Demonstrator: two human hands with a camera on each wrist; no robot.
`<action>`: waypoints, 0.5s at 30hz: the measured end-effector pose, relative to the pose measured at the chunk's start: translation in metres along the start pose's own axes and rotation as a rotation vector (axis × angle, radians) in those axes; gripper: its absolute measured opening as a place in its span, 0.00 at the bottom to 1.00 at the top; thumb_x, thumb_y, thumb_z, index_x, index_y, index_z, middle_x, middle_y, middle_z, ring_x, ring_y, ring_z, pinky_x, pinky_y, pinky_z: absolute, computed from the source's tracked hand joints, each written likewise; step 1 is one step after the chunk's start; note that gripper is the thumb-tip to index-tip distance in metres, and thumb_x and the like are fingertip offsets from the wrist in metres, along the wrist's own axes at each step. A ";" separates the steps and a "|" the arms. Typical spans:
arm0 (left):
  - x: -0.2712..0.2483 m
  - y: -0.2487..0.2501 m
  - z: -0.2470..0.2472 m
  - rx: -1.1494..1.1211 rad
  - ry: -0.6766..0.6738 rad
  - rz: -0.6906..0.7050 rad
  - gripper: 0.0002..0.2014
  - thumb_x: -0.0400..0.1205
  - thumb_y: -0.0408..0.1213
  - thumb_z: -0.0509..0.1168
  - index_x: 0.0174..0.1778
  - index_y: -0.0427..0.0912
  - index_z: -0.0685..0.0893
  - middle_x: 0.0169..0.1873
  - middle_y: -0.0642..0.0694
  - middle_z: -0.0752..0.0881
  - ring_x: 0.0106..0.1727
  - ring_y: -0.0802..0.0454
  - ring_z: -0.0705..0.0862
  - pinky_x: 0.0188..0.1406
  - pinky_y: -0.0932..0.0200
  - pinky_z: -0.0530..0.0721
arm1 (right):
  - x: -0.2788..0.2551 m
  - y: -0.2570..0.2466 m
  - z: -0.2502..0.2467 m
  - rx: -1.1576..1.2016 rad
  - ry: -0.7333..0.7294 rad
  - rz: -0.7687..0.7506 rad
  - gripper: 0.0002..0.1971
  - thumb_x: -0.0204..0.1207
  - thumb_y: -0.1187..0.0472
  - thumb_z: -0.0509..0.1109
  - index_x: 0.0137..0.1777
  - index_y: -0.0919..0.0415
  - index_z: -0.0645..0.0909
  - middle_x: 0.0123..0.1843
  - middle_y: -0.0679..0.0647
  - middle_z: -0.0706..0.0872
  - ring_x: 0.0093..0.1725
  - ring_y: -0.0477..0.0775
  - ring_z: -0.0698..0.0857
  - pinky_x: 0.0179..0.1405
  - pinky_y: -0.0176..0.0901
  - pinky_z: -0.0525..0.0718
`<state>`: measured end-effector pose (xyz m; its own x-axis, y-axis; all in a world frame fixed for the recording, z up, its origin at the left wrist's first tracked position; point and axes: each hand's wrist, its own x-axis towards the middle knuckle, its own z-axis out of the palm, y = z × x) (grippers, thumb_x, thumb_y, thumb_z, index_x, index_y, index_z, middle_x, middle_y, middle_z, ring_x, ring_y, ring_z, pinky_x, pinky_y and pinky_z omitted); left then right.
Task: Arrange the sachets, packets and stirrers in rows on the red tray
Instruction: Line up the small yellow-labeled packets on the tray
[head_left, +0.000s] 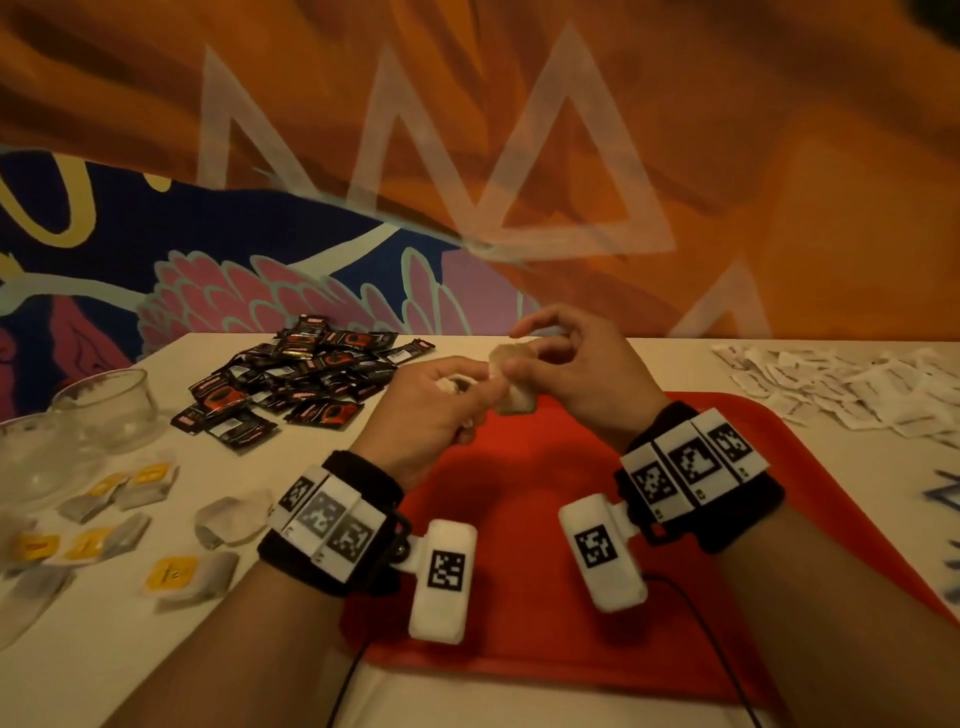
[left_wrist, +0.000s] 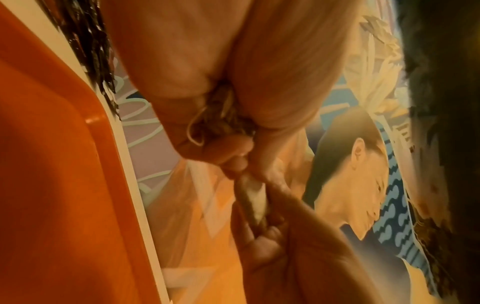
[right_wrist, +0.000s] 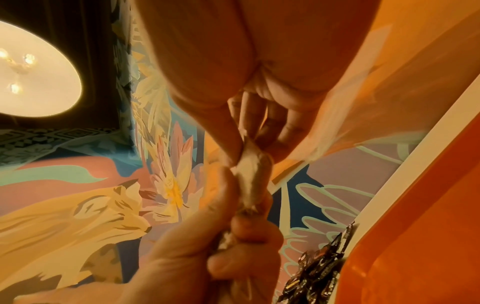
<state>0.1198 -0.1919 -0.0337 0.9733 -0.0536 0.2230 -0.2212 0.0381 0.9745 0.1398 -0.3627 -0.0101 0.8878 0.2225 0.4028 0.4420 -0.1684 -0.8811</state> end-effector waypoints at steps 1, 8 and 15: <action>0.001 -0.001 0.001 0.003 0.031 0.025 0.02 0.79 0.31 0.73 0.43 0.37 0.86 0.25 0.47 0.80 0.26 0.54 0.75 0.22 0.63 0.72 | 0.001 0.000 0.000 0.027 0.017 -0.012 0.14 0.71 0.70 0.79 0.53 0.57 0.83 0.43 0.51 0.90 0.43 0.46 0.89 0.42 0.45 0.88; 0.002 0.007 -0.007 -0.140 0.096 0.026 0.03 0.81 0.27 0.69 0.48 0.37 0.84 0.26 0.45 0.80 0.27 0.55 0.76 0.22 0.65 0.75 | 0.001 0.010 0.000 -0.026 -0.059 0.070 0.07 0.71 0.66 0.80 0.48 0.61 0.89 0.41 0.57 0.92 0.43 0.56 0.91 0.46 0.50 0.89; 0.003 0.003 -0.010 -0.039 0.076 0.039 0.04 0.83 0.33 0.68 0.46 0.35 0.86 0.29 0.41 0.79 0.25 0.56 0.75 0.19 0.65 0.70 | 0.000 0.013 0.006 -0.060 -0.073 0.074 0.10 0.72 0.64 0.80 0.52 0.62 0.87 0.45 0.57 0.92 0.45 0.57 0.92 0.41 0.47 0.89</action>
<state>0.1221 -0.1819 -0.0300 0.9661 0.0244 0.2571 -0.2583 0.0777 0.9629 0.1446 -0.3589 -0.0227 0.9075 0.2766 0.3160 0.3843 -0.2439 -0.8904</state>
